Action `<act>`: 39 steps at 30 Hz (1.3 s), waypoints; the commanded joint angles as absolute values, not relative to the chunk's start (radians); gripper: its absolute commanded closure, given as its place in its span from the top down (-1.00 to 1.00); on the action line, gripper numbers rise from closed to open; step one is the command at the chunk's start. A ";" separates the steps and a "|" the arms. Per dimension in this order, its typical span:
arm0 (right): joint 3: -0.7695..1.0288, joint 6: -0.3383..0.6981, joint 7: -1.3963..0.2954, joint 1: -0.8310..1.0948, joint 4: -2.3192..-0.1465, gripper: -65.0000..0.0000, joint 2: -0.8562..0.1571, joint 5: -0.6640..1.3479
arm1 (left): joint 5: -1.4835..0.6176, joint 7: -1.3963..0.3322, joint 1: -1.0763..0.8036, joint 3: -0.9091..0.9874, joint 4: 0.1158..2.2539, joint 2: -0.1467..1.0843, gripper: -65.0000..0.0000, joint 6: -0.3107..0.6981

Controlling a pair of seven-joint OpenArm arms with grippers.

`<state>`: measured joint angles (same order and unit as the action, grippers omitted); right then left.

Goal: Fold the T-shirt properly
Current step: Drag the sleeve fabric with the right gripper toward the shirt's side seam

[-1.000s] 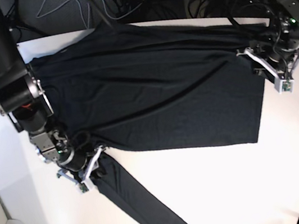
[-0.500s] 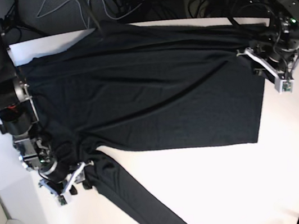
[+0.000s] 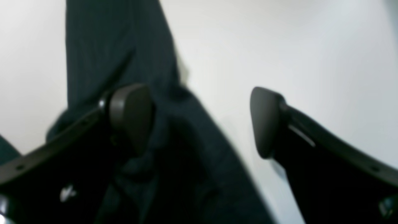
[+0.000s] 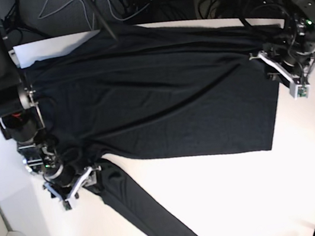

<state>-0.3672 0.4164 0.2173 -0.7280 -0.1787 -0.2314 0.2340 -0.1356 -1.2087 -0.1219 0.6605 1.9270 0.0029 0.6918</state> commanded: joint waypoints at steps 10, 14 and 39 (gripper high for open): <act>-0.369 0.414 0.243 -0.789 -0.154 0.53 -0.213 0.240 | -0.150 -1.191 -0.114 0.662 1.948 0.012 -0.30 0.693; -0.369 0.414 0.242 -0.786 -0.154 0.51 -0.213 0.237 | -0.150 -1.188 -0.114 0.662 1.948 0.012 -0.30 0.693; -0.364 0.414 0.246 -0.763 -0.154 -0.78 -0.191 0.114 | -0.150 -1.193 -0.116 0.662 1.948 0.012 -0.30 0.694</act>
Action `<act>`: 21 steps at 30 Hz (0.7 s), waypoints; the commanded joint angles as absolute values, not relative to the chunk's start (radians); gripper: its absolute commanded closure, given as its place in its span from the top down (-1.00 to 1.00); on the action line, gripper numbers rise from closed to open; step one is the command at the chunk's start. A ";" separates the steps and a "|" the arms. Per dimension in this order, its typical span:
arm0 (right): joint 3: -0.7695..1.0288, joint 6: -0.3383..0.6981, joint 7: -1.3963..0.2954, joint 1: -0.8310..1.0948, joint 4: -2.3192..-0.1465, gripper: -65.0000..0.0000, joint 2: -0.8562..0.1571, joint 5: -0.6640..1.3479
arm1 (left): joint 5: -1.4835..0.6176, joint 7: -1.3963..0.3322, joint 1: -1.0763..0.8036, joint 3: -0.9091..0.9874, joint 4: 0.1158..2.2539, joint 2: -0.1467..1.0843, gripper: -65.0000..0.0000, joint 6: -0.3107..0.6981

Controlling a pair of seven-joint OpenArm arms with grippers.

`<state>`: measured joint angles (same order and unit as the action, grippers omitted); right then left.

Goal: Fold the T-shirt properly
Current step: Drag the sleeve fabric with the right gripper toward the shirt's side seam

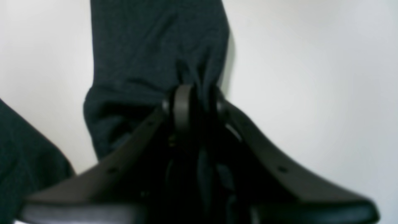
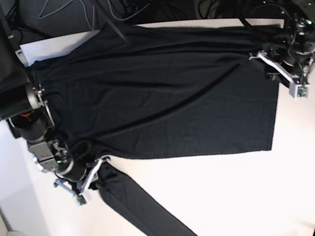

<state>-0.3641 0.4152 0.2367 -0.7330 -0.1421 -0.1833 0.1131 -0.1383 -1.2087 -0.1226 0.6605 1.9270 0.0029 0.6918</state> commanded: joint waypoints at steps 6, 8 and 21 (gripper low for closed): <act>-0.361 0.414 0.251 -0.769 -0.171 -0.98 -0.206 0.119 | -0.150 -1.193 -0.116 0.662 1.948 0.012 -0.30 0.694; -0.361 0.414 0.251 -0.762 -0.226 -0.98 -0.214 0.117 | -0.150 -1.193 -0.116 0.662 1.948 0.012 -0.30 0.694; -0.363 0.414 0.242 -0.728 -0.295 -0.97 -0.229 0.114 | -0.147 -1.191 -0.116 0.662 1.948 0.012 -0.30 0.696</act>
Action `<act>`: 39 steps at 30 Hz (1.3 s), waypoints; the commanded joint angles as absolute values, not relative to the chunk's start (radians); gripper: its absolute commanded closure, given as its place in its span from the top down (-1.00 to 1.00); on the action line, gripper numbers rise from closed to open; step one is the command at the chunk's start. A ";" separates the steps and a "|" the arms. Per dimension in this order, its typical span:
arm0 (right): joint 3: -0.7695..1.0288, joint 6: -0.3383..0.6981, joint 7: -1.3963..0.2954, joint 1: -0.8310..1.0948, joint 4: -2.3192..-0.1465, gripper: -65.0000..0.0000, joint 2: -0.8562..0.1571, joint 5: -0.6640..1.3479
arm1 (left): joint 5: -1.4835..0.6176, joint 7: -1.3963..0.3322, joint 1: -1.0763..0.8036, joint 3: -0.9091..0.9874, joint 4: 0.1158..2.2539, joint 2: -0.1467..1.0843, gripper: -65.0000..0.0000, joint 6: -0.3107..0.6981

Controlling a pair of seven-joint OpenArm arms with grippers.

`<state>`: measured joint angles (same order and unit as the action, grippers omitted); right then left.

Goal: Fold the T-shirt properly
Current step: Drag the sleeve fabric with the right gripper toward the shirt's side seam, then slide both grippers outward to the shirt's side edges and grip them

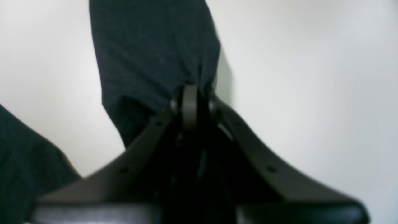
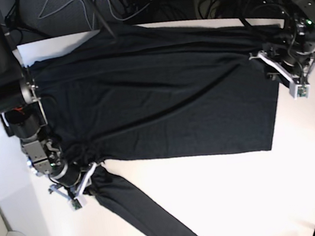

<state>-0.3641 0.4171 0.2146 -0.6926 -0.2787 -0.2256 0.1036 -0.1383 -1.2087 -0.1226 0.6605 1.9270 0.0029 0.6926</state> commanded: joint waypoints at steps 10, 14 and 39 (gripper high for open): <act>-0.361 0.414 0.245 -0.731 -0.295 0.13 -0.232 0.119 | -0.147 -1.191 -0.116 0.662 1.948 0.012 -0.30 0.697; -0.363 0.414 0.246 -0.728 -0.295 0.69 -0.234 0.114 | -0.148 -1.190 -0.116 0.662 1.948 0.012 -0.30 0.697; -0.358 0.414 0.251 -0.648 -0.300 0.87 -0.357 0.122 | -0.140 -1.196 0.110 0.654 1.943 0.087 -0.30 0.693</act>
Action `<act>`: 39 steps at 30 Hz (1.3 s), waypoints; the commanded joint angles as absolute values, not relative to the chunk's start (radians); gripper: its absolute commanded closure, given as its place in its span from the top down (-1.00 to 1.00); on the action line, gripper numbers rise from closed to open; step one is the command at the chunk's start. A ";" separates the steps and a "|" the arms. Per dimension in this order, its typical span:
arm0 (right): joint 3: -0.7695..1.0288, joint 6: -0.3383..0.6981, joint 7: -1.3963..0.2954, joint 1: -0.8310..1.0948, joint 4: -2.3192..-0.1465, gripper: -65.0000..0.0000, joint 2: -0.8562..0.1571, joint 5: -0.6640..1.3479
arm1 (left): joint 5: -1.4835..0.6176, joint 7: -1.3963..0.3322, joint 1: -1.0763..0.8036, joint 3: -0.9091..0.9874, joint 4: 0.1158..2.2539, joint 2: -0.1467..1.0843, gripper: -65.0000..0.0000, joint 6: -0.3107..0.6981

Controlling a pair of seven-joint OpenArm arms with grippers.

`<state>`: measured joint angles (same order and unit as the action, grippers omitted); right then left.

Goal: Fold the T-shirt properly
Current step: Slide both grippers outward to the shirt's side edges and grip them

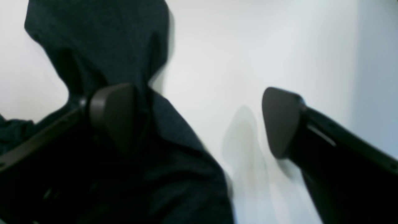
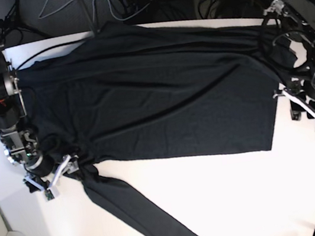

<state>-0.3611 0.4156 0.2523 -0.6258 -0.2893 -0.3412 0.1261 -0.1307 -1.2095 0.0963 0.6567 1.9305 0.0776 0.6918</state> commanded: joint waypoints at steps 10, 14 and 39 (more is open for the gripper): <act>-0.357 0.414 0.240 -0.550 -0.634 0.87 -0.394 0.122 | -0.140 -1.184 0.111 0.654 1.894 0.114 -0.30 0.693; -0.357 0.414 0.240 -0.486 -0.751 0.87 -0.418 0.122 | -0.140 -1.181 0.114 0.654 1.870 0.119 -0.30 0.693; -0.044 0.492 -0.249 -0.429 -0.754 0.88 -0.394 0.219 | -0.139 -0.967 0.323 0.545 1.415 0.286 -0.30 0.690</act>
<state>-0.0494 0.4870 -0.2623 -0.4011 -0.7368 -0.3752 0.2085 -0.1249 -0.9821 0.3000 0.5457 1.3994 0.2718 0.6876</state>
